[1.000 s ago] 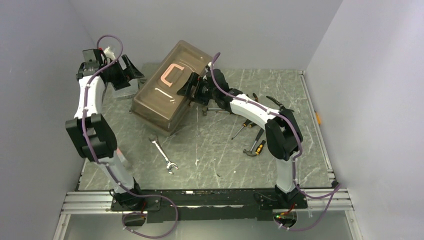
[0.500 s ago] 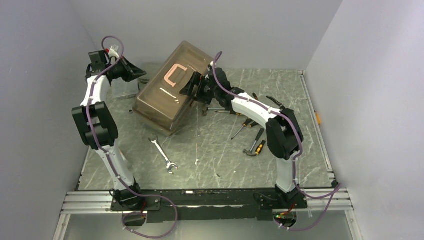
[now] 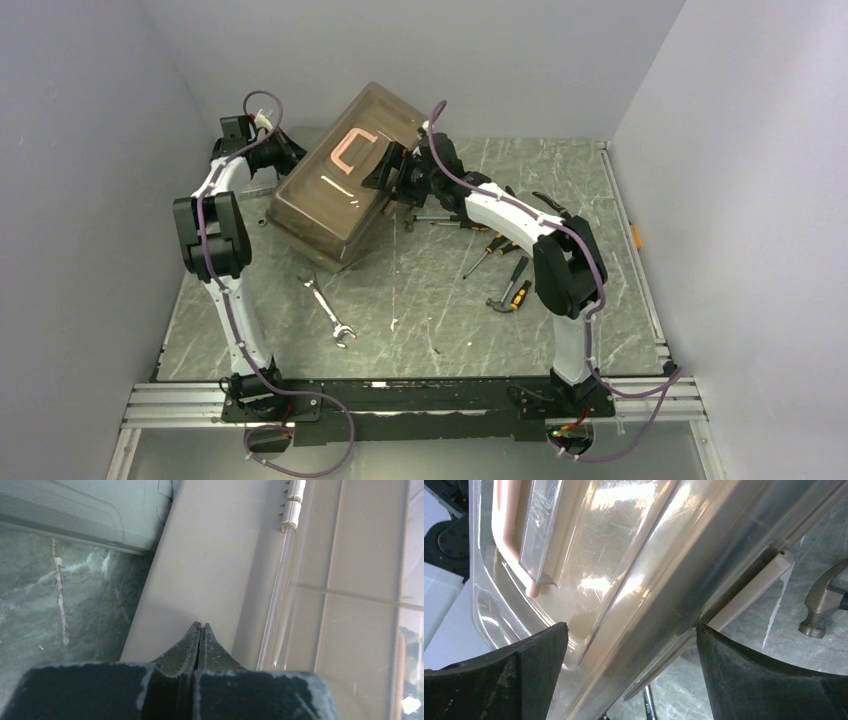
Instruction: Pack the tool kit
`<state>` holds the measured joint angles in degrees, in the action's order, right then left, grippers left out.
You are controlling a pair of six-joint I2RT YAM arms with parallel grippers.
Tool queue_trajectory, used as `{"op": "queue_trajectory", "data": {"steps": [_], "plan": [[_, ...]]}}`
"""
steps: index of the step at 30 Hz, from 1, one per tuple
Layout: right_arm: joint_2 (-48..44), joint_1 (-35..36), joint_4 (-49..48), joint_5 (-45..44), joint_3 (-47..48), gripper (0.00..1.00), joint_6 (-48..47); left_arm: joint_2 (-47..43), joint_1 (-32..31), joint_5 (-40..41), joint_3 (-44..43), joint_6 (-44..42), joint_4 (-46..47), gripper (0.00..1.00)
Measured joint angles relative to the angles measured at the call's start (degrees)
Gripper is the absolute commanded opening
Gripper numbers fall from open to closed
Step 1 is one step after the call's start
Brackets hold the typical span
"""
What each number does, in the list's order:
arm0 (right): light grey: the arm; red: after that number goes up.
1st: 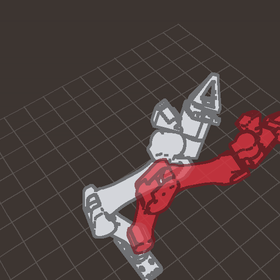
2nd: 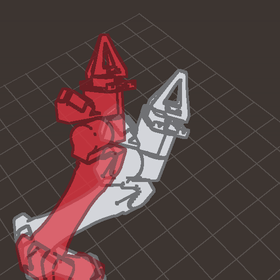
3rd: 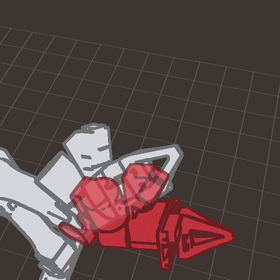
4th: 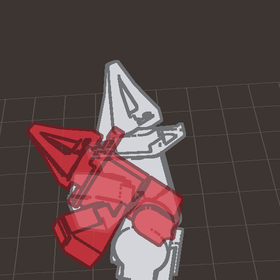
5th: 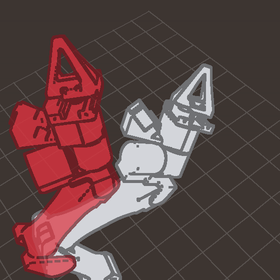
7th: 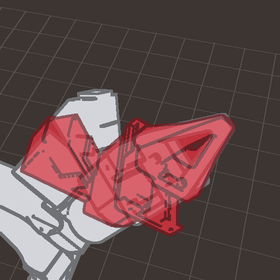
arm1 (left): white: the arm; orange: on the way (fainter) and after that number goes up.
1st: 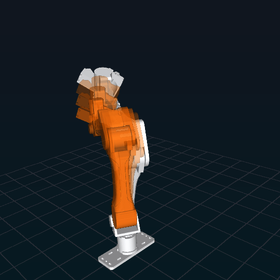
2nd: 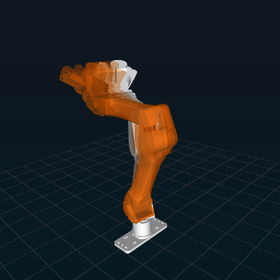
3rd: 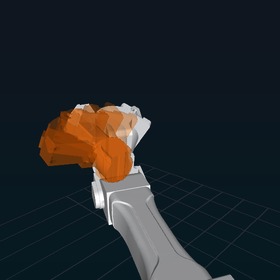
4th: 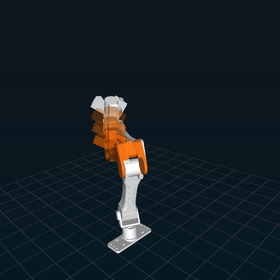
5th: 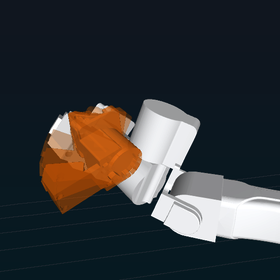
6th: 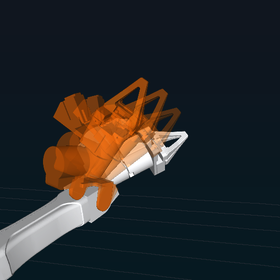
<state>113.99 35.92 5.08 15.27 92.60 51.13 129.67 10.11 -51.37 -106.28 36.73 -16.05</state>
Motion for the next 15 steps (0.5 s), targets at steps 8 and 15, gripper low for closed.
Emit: {"op": "queue_trajectory", "data": {"steps": [8, 15], "plan": [[-5.4, -0.7, 1.4, -1.3, -5.2, 1.0, -1.9, -11.3, -2.3, 6.6, 21.6, -2.8, 8.2, 0.0], [-11.5, -3.0, 1.9, -4.8, -12.0, 1.0, -4.0, -19.5, -6.6, 10.7, 38.2, -3.8, 7.1, 0.0]]}}
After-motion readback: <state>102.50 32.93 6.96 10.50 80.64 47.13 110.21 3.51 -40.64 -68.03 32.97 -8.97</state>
